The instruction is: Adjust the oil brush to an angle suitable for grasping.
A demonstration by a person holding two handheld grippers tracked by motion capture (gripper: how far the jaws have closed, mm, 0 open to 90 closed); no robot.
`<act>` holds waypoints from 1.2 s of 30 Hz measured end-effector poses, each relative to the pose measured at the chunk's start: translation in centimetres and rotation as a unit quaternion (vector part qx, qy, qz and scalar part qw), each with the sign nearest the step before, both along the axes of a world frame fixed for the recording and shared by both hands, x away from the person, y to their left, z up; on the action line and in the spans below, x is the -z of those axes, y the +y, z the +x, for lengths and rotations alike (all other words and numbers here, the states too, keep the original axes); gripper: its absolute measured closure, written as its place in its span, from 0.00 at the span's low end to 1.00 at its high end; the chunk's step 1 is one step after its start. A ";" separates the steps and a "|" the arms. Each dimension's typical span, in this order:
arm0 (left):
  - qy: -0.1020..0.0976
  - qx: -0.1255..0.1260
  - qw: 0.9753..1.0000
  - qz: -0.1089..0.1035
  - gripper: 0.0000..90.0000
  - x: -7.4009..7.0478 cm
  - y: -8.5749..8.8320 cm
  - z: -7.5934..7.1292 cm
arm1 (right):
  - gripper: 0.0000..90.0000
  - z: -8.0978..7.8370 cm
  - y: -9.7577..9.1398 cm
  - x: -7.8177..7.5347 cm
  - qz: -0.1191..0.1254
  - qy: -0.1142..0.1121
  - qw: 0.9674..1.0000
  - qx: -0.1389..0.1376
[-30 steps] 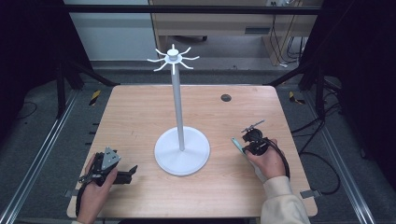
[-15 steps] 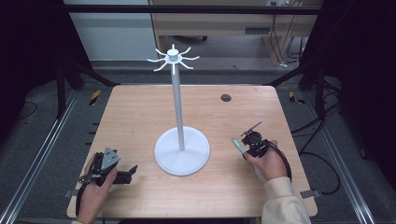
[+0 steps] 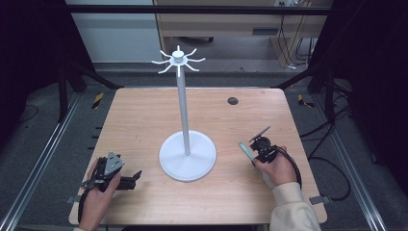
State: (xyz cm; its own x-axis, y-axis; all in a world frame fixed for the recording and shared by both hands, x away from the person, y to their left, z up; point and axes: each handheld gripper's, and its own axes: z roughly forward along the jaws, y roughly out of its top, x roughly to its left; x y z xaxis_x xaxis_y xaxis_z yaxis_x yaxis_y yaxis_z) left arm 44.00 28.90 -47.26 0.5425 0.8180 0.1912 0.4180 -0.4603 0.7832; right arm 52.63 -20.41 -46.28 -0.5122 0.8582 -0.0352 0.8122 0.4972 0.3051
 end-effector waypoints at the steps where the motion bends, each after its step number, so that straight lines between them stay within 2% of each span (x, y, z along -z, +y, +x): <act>1: 0.000 0.000 1.000 0.000 0.03 0.0 0.0 0.0 | 0.83 0.0 0.0 0.0 -0.001 0.002 1.000 0.000; 7: 0.000 0.000 1.000 0.000 0.03 0.0 0.0 0.0 | 0.85 0.1 -0.2 0.4 0.001 0.013 1.000 0.007; 9: 0.000 0.000 1.000 0.000 0.03 0.0 0.0 0.0 | 0.86 0.1 -0.2 0.5 0.002 0.015 1.000 0.001; 23: 0.001 0.001 1.000 0.003 0.03 0.0 -0.1 0.0 | 0.92 0.2 -0.3 0.5 0.002 0.015 1.000 0.013; 25: 0.001 0.001 1.000 0.003 0.03 0.0 -0.1 0.0 | 0.92 0.2 -0.4 0.5 0.005 0.013 1.000 0.015; 27: 0.000 0.001 1.000 0.002 0.03 0.0 -0.1 0.0 | 0.92 0.1 -0.4 0.1 0.021 0.013 1.000 0.016; 31: 0.001 0.000 1.000 0.001 0.03 0.0 0.0 0.0 | 0.92 0.0 -0.4 -0.5 0.033 0.008 0.999 0.022; 36: 0.001 0.000 1.000 0.000 0.03 0.0 0.0 0.0 | 0.92 -0.1 -0.3 -1.3 0.048 -0.024 0.998 0.015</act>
State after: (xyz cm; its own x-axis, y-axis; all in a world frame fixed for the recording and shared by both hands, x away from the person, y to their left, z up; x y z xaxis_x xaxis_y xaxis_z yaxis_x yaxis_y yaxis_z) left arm 44.03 28.89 -47.29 0.5429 0.8178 0.1907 0.4189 -0.4606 0.7825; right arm 52.55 -20.74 -44.95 -0.4866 0.8733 0.0246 0.8092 0.4398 0.3896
